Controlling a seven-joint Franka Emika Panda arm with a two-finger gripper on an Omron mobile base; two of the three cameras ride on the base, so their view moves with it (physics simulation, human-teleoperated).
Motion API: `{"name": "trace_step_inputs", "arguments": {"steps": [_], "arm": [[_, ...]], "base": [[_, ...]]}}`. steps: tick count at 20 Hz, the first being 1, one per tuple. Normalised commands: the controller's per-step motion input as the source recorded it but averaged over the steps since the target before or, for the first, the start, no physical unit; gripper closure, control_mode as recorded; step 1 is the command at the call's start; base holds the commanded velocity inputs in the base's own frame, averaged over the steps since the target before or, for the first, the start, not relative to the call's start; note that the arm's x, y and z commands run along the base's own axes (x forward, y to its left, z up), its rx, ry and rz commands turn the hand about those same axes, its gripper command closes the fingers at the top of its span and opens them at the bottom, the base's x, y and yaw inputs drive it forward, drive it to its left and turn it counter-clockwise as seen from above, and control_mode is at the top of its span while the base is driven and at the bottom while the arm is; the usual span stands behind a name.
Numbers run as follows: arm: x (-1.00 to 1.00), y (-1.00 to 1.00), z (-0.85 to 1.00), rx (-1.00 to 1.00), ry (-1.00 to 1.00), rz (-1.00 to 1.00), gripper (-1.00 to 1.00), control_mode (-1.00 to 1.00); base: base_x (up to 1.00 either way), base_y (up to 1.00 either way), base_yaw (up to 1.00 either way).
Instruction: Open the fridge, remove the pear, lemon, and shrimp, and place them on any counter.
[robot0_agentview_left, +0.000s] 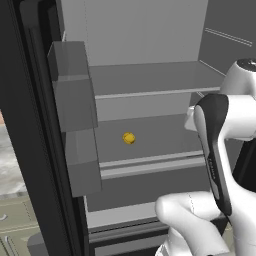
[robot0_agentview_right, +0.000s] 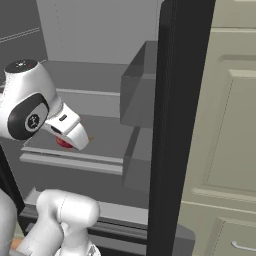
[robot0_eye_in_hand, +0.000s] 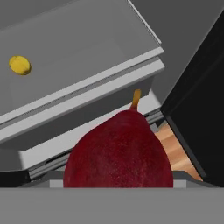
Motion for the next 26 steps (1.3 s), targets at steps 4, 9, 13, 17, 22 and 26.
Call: {"name": "trace_step_inputs", "arguments": {"steps": [4,9,13,17,22,26], "arm": [[0.0,0.0,0.0,0.0,0.0,0.0,1.0,-1.0],[0.0,0.0,0.0,0.0,0.0,0.0,1.0,1.0],[0.0,0.0,0.0,0.0,0.0,0.0,1.0,1.0],[0.0,0.0,0.0,0.0,0.0,0.0,1.0,1.0],[0.0,0.0,0.0,0.0,0.0,0.0,1.0,1.0],[0.0,0.0,0.0,0.0,0.0,0.0,1.0,1.0]], "base": [[0.0,0.0,0.0],[-0.66,0.16,0.01],[-1.0,0.36,0.03],[-1.0,0.53,0.05],[-1.0,0.77,0.11],[-0.63,0.98,0.11]]}}
